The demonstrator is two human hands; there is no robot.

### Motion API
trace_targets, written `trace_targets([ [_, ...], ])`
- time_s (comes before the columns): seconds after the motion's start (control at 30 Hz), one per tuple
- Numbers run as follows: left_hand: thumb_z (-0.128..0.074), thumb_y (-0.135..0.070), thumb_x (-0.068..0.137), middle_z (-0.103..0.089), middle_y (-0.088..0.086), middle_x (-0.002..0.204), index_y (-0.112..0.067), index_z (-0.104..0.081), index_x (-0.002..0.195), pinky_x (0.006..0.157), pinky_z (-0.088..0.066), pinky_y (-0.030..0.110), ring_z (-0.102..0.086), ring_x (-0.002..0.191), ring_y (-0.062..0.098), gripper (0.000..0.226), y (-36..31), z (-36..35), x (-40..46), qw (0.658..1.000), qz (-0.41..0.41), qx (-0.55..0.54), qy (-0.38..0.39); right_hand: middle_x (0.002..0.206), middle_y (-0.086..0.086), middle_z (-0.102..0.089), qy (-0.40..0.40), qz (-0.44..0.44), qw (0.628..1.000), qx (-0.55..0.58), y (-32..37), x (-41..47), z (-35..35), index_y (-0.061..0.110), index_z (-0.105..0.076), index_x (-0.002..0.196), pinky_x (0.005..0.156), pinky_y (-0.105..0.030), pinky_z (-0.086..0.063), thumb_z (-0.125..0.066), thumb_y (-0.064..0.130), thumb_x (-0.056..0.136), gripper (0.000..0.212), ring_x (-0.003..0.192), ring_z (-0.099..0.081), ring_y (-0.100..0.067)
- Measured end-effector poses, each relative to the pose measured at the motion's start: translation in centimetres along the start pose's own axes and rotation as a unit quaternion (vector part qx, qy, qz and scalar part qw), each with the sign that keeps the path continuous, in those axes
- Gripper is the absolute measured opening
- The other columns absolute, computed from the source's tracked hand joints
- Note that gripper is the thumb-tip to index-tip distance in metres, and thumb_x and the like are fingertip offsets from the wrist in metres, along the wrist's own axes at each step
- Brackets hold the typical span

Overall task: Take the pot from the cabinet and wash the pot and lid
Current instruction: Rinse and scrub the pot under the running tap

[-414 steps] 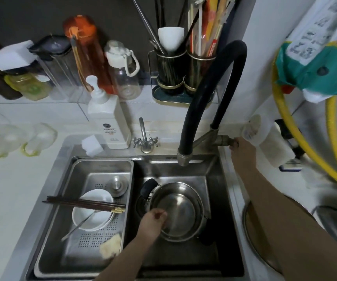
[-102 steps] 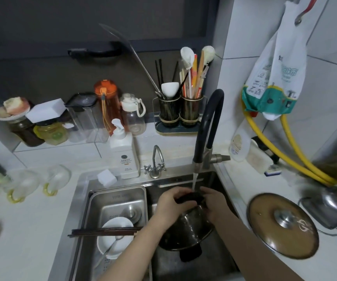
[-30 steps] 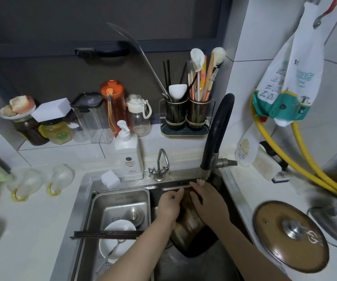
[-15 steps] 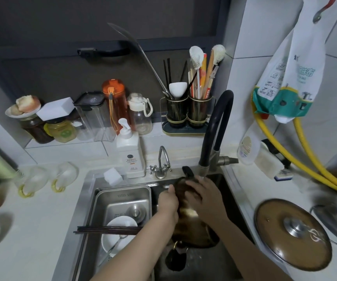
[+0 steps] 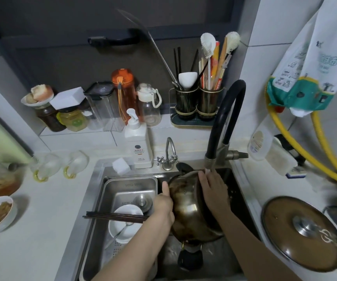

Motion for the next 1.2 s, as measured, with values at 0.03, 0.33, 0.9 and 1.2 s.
trace_targets([
  [0.03,-0.026,-0.031,0.103,-0.056,0.004,0.137,-0.007,-0.051,0.133,0.103,-0.046,0.042,-0.057,0.118,0.025,0.046,0.0,-0.1,0.0,1.0,0.003,-0.012,0.0,0.156,-0.006,-0.024,0.007,0.0,1.0,-0.016,0.3,-0.3,-0.3,0.019,-0.033,0.144,0.119,-0.045,-0.011,-0.005,0.068,0.085,0.081,0.145,-0.015,-0.023],
  [0.33,-0.038,-0.027,0.101,-0.056,0.015,0.133,-0.018,-0.057,0.127,0.092,-0.049,0.052,-0.061,0.106,0.033,0.034,0.2,-2.8,-0.7,0.991,0.069,-0.114,0.0,0.15,0.008,-0.034,0.019,0.065,0.995,0.068,-1.5,-4.3,-0.9,0.028,-0.023,0.146,0.114,-0.039,-0.03,-0.052,0.05,0.087,0.07,0.138,-0.032,-0.012],
  [0.9,-0.058,0.006,0.086,-0.072,0.007,0.08,-0.005,-0.064,0.097,0.061,-0.06,0.028,-0.07,0.068,0.017,0.016,3.3,-4.4,-3.3,0.963,-0.025,0.138,0.231,0.148,0.0,-0.032,0.026,-0.013,0.985,0.171,-5.0,-3.1,1.4,0.036,-0.035,0.139,0.103,-0.028,-0.027,-0.046,0.038,0.095,0.046,0.129,-0.036,-0.013],
  [1.2,-0.064,0.001,0.083,-0.072,0.002,0.087,-0.007,-0.067,0.1,0.081,-0.052,0.028,-0.066,0.083,0.015,0.018,2.8,-1.8,-3.8,0.879,-0.2,0.289,0.321,0.1,0.004,-0.056,0.051,0.046,0.995,0.067,-0.8,0.8,3.4,0.034,-0.051,0.087,0.097,-0.046,-0.043,-0.039,0.054,0.088,0.023,0.101,-0.053,-0.017],
])
Point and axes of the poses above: each hand's wrist, its own x-axis towards the middle knuckle, its own z-axis out of the back of the hand, y = z × x, the point moved 2 cm from there along x, towards the middle knuckle
